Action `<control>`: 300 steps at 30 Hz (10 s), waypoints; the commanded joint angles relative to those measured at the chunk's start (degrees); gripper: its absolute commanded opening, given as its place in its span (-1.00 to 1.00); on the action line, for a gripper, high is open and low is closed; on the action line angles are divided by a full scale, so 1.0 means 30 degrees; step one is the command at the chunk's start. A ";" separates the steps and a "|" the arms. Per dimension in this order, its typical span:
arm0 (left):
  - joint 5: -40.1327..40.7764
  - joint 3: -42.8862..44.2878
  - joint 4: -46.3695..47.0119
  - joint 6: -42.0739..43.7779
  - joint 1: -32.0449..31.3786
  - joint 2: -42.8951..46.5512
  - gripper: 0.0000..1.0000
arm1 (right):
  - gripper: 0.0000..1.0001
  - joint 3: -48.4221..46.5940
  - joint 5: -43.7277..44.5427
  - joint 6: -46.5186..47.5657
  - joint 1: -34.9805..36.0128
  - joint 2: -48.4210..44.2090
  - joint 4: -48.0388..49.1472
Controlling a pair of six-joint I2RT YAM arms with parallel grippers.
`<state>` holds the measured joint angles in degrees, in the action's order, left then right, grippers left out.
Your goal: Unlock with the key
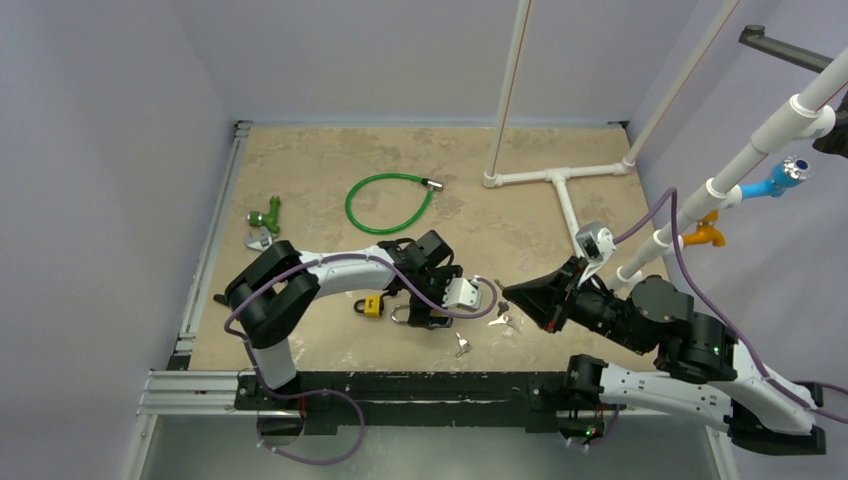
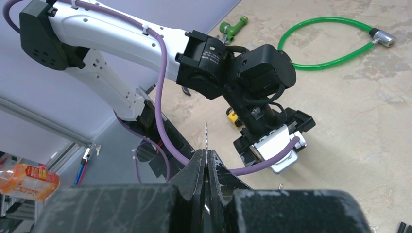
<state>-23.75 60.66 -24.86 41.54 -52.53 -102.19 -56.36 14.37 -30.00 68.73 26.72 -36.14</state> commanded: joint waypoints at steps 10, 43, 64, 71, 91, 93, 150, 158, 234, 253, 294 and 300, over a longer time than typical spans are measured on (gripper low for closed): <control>0.1356 -0.0329 -0.0553 -0.2523 -0.0066 0.0899 0.61 | -1.00 -0.0948 0.0505 0.0681 0.0059 0.0363 0.0359; -0.2792 0.4238 -0.6889 0.8177 0.0323 1.9711 -1.00 | -1.00 -0.5186 -0.3920 0.3585 0.0061 0.5134 0.1608; -0.1019 0.2498 -0.6017 1.4092 -0.0008 2.1238 -1.00 | -1.00 -0.6906 -0.6766 0.5293 0.0061 0.9077 0.1985; 0.2087 0.1716 -0.4943 1.4922 -0.0008 2.1154 -1.00 | -1.00 -0.8023 -0.7306 0.5891 -0.0063 1.0598 0.1381; 0.5086 0.2010 -0.5547 1.6364 -0.0008 2.1521 -1.00 | -1.00 -0.9647 -0.7112 0.6497 -0.0618 1.3423 0.1002; 0.5280 0.2058 -0.5679 1.6614 -0.0016 2.1525 -1.00 | -1.00 -0.9666 -0.7019 0.6562 -0.0816 1.3558 0.1028; 0.6364 0.2528 -0.5778 1.5802 -0.0008 2.1044 -1.00 | -1.00 -1.0349 -0.9536 0.6434 -0.2548 1.6509 0.4094; 0.6306 0.2571 -0.5825 1.5820 -0.0008 2.1056 -1.00 | -1.00 -0.9919 -0.9128 0.6504 -0.2675 1.6309 0.4223; 1.0035 0.1944 -0.4656 1.6419 -0.1161 1.9793 -1.00 | -1.00 -0.9024 -0.9428 0.4737 -0.3076 1.7078 0.6987; 1.2711 0.1106 -0.4035 1.7085 -0.2528 1.9515 -1.00 | -1.00 -0.8464 -0.9156 0.3920 -0.3054 1.7167 0.8784; 1.2684 0.0767 -0.3211 1.6633 -0.4749 2.0000 -1.00 | -1.00 -0.7504 -0.7371 0.2918 -0.2192 1.7926 1.2829; 1.2658 0.0986 -0.2633 1.5449 -0.4812 2.0162 -1.00 | -0.85 -0.7583 -0.6579 0.3111 -0.1757 1.7857 1.2518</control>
<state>22.48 61.91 -44.27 90.45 -64.55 -41.58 -78.22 -6.57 -19.94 61.87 79.90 -7.14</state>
